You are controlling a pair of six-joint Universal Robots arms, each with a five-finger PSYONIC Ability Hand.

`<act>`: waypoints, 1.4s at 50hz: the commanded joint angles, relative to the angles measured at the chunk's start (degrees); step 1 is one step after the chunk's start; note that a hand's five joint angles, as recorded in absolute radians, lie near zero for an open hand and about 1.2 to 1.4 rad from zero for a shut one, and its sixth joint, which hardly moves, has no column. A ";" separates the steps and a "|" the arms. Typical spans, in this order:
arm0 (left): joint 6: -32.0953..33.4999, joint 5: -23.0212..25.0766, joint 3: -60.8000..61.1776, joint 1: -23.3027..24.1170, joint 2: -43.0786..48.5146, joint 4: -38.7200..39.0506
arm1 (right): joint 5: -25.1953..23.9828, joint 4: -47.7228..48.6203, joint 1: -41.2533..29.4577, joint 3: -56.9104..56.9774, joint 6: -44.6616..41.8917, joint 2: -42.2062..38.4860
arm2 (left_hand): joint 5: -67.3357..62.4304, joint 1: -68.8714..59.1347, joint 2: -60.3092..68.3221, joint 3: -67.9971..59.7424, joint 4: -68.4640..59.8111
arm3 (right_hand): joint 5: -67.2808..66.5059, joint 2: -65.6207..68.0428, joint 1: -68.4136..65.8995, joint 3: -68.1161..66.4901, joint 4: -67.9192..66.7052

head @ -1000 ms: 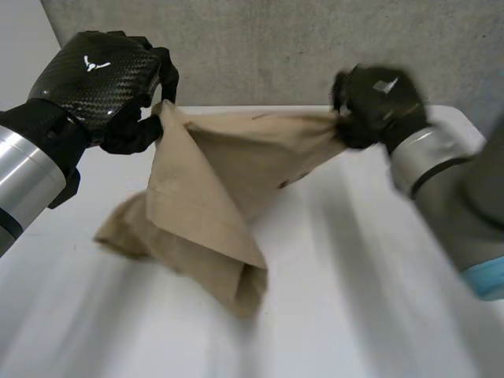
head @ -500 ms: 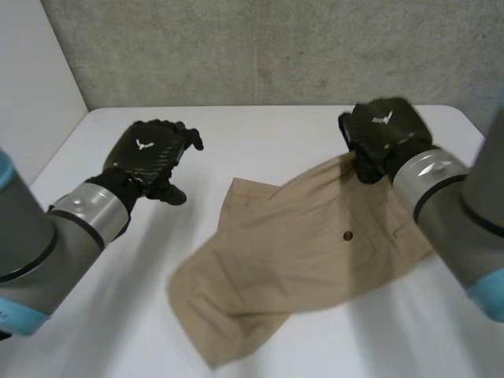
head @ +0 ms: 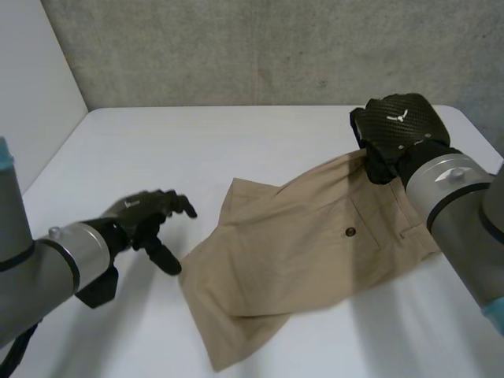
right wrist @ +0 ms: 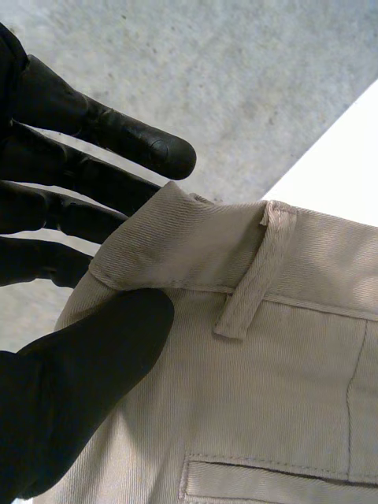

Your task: Fold the shorts.

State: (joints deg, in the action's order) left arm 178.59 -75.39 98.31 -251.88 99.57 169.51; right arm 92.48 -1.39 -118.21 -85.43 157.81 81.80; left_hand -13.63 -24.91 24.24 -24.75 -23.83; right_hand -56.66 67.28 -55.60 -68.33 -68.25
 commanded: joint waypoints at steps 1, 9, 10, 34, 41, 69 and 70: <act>-0.35 -0.72 0.04 1.04 6.95 0.38 | -0.11 -0.19 -0.09 -1.14 -0.05 5.20 | -3.74 -2.46 3.13 -2.62 -3.54 | -13.34 12.73 -24.40 -11.67 -11.75; -0.79 -3.10 -2.77 3.76 12.58 2.49 | -0.11 -0.28 -0.01 -2.37 -0.13 9.69 | -13.49 -12.20 12.88 -12.37 -13.29 | -13.34 12.73 -24.40 -11.67 -11.75; -0.79 -3.10 -2.77 4.29 12.93 2.58 | -0.11 -0.28 0.17 -2.55 -0.22 9.79 | -17.33 -16.05 16.72 -16.21 -17.13 | -13.34 12.73 -24.40 -11.67 -11.75; 0.00 -8.27 -20.59 1.39 3.79 12.15 | -0.20 6.03 1.05 8.33 -10.95 -1.72 | -56.37 -55.09 55.76 -55.25 -56.17 | -13.34 12.73 -24.40 -11.67 -11.75; 3.15 -14.51 -38.25 0.95 4.67 27.41 | -0.28 25.44 0.87 25.12 -9.19 -7.70 | -56.37 -55.09 55.76 -55.25 -56.17 | -13.34 12.73 -24.40 -11.67 -11.75; 5.54 -11.19 6.44 -0.45 -6.05 33.61 | -8.54 8.16 3.77 3.18 -5.41 -10.42 | -56.37 -55.09 55.76 -55.25 -56.17 | -13.34 12.73 -24.40 -11.67 -11.75; 5.63 -10.05 9.15 -0.45 -5.79 33.43 | -8.63 8.07 3.77 1.94 -5.41 -11.21 | -56.37 -55.09 55.76 -55.25 -56.17 | -13.34 12.73 -24.40 -11.67 -11.75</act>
State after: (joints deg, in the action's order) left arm 184.13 -89.36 95.85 -252.02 93.35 203.29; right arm 84.50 10.98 -115.58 -74.62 151.53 73.45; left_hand -55.77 -64.75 68.58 -68.26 -68.73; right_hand -56.80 67.28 -55.60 -68.33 -68.32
